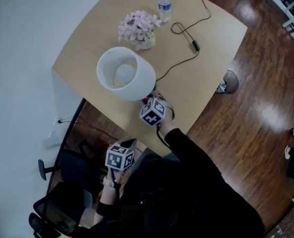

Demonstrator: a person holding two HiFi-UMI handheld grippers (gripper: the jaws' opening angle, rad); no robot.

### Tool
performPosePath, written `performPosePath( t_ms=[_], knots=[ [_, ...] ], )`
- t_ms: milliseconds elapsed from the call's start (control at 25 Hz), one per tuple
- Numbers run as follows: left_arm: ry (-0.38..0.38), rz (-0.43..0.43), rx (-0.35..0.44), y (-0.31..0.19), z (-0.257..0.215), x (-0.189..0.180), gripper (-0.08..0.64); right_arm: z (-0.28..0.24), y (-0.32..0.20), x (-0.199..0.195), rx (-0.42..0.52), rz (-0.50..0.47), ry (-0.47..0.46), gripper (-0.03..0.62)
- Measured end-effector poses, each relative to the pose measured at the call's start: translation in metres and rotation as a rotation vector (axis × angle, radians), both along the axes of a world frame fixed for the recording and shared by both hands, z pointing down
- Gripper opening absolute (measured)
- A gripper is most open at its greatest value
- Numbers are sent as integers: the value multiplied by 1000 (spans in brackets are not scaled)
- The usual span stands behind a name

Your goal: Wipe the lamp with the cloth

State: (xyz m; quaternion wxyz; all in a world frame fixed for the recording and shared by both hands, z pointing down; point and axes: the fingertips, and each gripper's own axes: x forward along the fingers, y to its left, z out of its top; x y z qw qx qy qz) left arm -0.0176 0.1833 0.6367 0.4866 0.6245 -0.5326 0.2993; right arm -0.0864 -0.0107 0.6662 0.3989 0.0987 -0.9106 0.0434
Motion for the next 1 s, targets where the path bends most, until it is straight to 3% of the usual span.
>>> performPosePath(
  t_ms=[200, 600, 840, 1000],
  knots=[
    [-10, -30, 15, 19, -1, -20, 0, -3, 5, -17, 4, 64, 1, 112],
    [-21, -86, 70, 28, -9, -43, 0, -1, 7, -51, 66, 79, -6, 114],
    [-3, -99, 107, 19, -8, -40, 0, 13, 15, -24, 123, -25, 62, 113],
    [16, -94, 136, 7, -9, -31, 0, 11, -9, 13, 130, 16, 101, 114]
  ],
)
